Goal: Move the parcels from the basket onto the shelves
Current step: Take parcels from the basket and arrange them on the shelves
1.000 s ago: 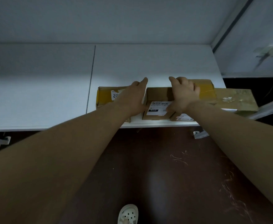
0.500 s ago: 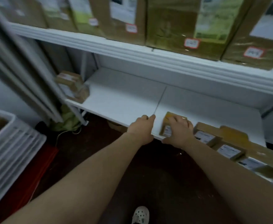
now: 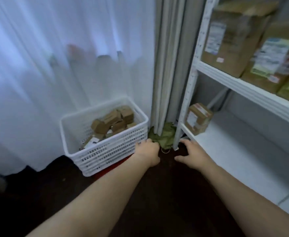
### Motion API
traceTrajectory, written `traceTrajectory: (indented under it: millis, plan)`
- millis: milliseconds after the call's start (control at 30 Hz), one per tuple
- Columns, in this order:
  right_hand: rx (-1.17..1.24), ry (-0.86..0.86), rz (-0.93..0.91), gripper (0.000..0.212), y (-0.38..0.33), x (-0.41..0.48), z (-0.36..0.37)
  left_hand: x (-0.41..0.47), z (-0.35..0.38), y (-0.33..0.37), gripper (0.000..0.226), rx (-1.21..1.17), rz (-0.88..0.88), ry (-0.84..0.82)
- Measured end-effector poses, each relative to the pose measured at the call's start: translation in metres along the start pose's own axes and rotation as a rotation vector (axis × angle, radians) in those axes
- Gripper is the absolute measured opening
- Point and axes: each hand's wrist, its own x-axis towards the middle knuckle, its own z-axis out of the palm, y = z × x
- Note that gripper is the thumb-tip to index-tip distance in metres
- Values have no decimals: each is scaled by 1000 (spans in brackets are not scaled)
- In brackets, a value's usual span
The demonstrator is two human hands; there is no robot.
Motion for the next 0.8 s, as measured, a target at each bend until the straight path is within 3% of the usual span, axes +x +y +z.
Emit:
traceTrajectory:
  millis: [300, 800]
  plan:
    - [-95, -203, -194, 62, -159, 159, 61, 57, -35, -214, 42, -106, -257, -41]
    - [-174, -393, -125, 43, -187, 490, 104, 281, -29, -351, 47, -280, -520, -152]
